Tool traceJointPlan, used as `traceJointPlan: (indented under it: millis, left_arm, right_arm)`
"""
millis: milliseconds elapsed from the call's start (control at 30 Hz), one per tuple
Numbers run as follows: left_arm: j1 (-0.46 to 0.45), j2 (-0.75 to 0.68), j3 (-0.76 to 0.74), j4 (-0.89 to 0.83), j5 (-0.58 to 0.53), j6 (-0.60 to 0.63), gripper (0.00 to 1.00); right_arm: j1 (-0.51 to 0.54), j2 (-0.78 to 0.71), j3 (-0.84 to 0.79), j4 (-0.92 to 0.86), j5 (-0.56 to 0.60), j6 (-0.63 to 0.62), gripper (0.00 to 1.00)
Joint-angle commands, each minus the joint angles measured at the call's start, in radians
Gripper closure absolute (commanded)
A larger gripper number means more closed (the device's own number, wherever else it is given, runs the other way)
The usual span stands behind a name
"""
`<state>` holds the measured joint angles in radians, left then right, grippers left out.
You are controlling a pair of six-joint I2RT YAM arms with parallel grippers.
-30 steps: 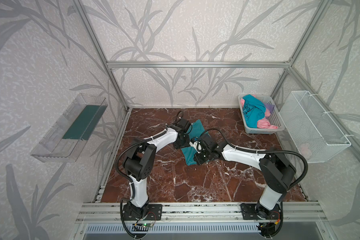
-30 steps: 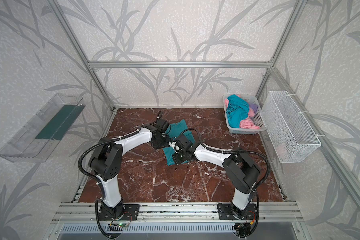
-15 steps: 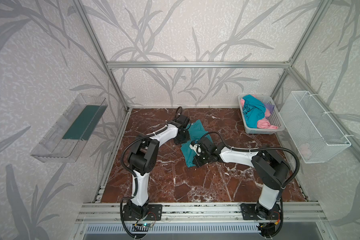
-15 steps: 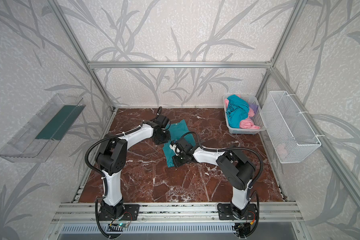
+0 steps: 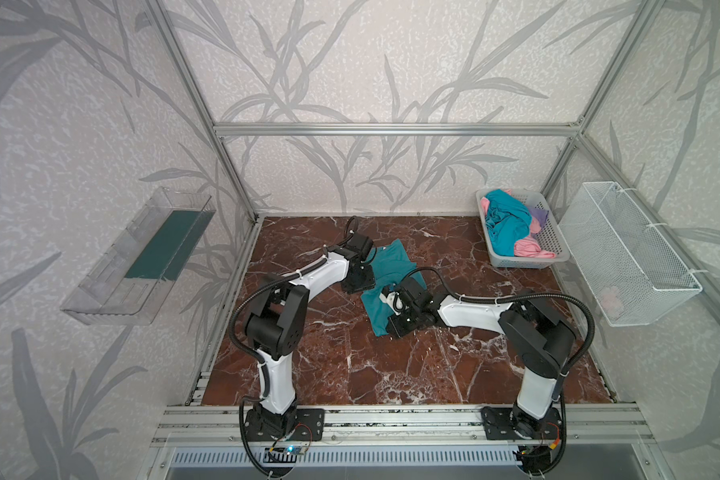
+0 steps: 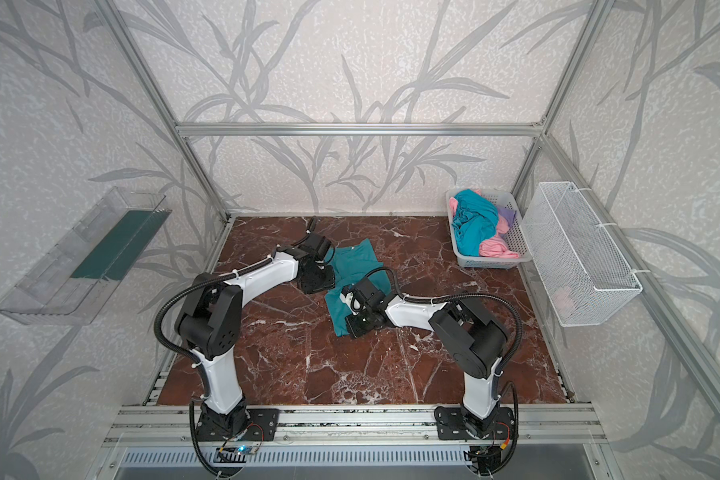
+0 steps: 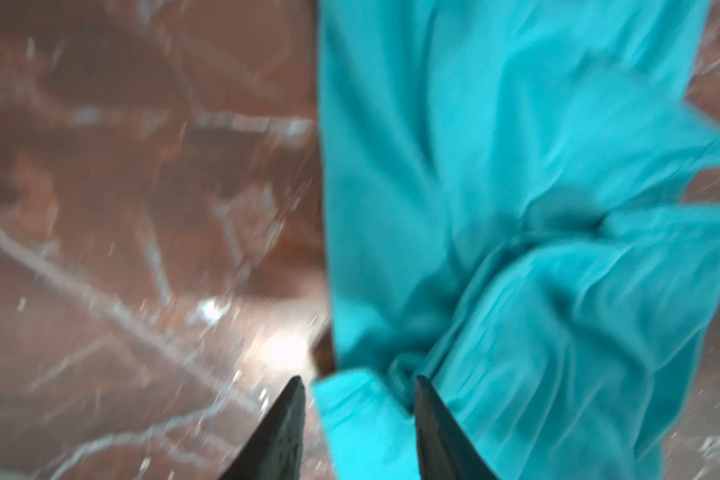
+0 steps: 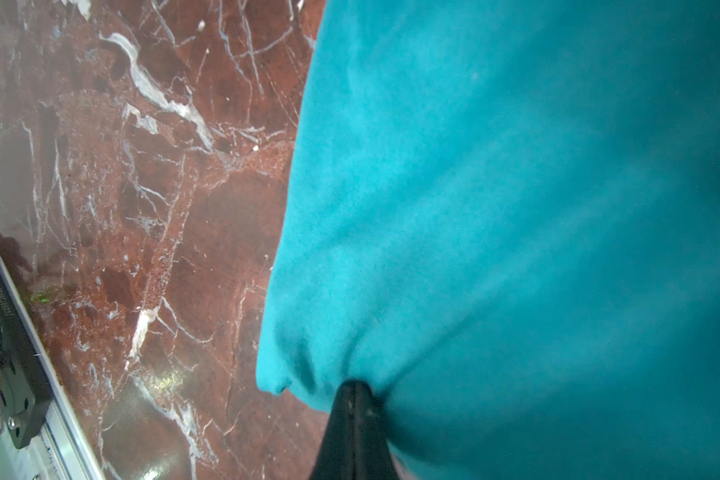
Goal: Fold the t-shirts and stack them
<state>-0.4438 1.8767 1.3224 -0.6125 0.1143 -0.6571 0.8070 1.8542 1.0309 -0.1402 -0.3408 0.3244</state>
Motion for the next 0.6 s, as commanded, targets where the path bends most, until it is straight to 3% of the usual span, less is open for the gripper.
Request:
traceJointPlan:
  millis: [0,233,400,567]
  left_arm:
    - [-0.001,-0.058,-0.075,0.054,0.032,-0.048,0.50]
    - [-0.012,0.010,-0.104,0.160,0.095,-0.099,0.51]
    - [-0.013,0.040,-0.075,0.172,0.102,-0.109,0.84]
    - [-0.013,0.036,-0.006,0.122,0.073,-0.075,0.94]
  right_arm:
    - [0.006,0.021,0.008,-0.015,-0.009,0.010,0.96]
    - [0.006,-0.002,-0.018,-0.013,0.002,0.015,0.96]
    - [0.005,-0.007,-0.031,-0.012,0.006,0.022,0.96]
    - [0.005,-0.003,-0.038,-0.008,0.002,0.026,0.96]
